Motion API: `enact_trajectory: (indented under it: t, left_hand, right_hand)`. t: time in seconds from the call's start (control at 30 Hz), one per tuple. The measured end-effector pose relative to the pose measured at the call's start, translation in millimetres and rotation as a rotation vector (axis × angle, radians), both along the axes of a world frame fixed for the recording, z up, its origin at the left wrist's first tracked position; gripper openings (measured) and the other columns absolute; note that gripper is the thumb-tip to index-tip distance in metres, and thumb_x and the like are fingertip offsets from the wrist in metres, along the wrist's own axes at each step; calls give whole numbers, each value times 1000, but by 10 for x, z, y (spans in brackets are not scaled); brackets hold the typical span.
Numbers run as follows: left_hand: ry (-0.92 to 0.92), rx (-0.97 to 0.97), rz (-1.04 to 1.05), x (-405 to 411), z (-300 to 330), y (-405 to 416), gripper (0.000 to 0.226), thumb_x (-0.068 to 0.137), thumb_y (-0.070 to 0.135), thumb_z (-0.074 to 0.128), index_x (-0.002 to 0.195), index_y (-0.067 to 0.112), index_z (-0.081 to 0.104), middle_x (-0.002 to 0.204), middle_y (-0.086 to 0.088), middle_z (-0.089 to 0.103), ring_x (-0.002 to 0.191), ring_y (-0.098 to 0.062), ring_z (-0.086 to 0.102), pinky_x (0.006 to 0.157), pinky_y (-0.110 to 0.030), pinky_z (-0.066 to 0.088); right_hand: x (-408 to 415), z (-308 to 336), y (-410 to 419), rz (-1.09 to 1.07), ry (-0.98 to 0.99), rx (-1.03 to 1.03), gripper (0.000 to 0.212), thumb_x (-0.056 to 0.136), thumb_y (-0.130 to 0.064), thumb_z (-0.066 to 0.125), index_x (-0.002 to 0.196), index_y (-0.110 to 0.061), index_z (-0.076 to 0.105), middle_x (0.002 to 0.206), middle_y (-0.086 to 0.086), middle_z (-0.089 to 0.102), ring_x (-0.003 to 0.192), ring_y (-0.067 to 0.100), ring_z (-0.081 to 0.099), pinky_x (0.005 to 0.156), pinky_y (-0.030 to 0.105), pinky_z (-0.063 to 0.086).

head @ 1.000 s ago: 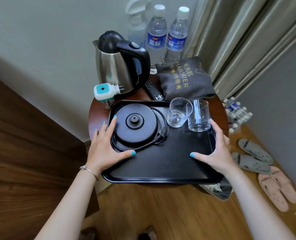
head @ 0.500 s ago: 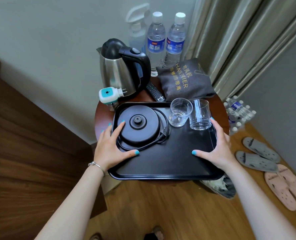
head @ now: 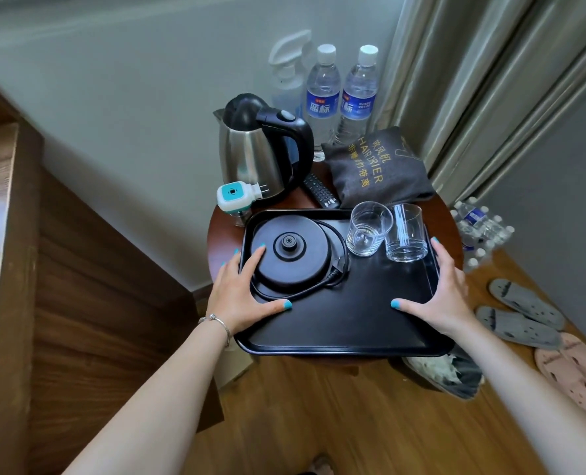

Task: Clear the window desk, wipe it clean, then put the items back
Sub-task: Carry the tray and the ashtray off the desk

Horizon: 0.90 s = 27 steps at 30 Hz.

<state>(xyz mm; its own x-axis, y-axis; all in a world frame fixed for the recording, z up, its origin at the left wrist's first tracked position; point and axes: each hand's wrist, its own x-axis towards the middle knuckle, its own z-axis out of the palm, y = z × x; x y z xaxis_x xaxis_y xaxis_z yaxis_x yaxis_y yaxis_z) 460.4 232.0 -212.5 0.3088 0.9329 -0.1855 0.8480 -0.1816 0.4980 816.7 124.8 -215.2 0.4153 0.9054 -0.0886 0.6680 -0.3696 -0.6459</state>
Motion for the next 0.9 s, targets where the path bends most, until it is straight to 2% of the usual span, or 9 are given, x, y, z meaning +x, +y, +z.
enact_trajectory:
  t: [0.1,0.2,0.33,0.43,0.53,0.63,0.73,0.8,0.9]
  left_hand:
    - [111,-53,-70,-25,91,39,115,54,90,54,146,53,-4,157,-11,17,147,-28,9,118,-42,18]
    - [261,-105,-151,-2,231,84,114,64,84,55,148,46,-11,157,-11,15,147,-29,12,117,-40,21]
    - [372,-174,-176,10,409,9,104,78,67,59,150,41,-12,148,-5,28,138,-24,30,103,-41,42]
    - [435,-241,-191,-55,541,-142,100,83,55,61,152,34,-9,143,-4,32,135,-24,35,101,-43,43]
    - [516,-298,-241,-115,641,-327,81,87,49,56,151,24,13,144,-5,33,134,-26,36,104,-44,40]
    - [503,-406,-288,-179,800,-421,65,85,47,54,140,20,32,139,-7,48,124,-29,50,102,-43,42]
    - [447,-454,-339,-277,1113,-399,65,85,48,55,141,24,32,137,-4,53,121,-27,53,103,-38,42]
    - [433,-435,-343,-371,1375,-357,68,88,50,53,147,24,29,145,-4,46,130,-25,46,108,-35,37]
    - [454,-418,-346,-596,1774,-279,62,92,53,49,143,20,42,146,-2,45,133,-23,43,112,-36,33]
  right_hand:
    - [-48,50,-5,-18,-39,-28,132,50,-47,94,152,-43,10,153,2,35,140,24,30,114,45,29]
    - [-120,102,-44,-77,-98,-50,129,53,-51,92,153,-39,12,160,-5,25,144,22,27,116,43,29]
    - [-330,148,-150,-241,-119,-159,121,64,-49,87,154,-36,7,164,2,4,148,31,16,117,47,22]
    - [-592,260,-282,-296,-166,-303,112,73,-50,80,154,-35,3,164,4,-1,144,38,19,116,49,22]
    - [-845,387,-408,-235,-287,-515,99,86,-54,65,155,-30,-1,164,6,-5,145,35,15,120,46,15]
    - [-1070,628,-385,-152,-337,-681,91,91,-48,60,155,-30,-2,165,6,-9,149,36,3,121,49,7]
    - [-1325,1010,-225,-73,-381,-670,88,90,-34,62,154,-30,3,164,7,-11,149,38,-2,121,51,4]
    - [-1523,1310,-98,29,-434,-633,79,90,-33,62,152,-29,13,163,8,-7,148,37,2,121,50,9]
    - [-1863,1782,110,195,-462,-640,67,89,-38,62,146,-24,30,161,7,4,146,36,10,117,48,22]
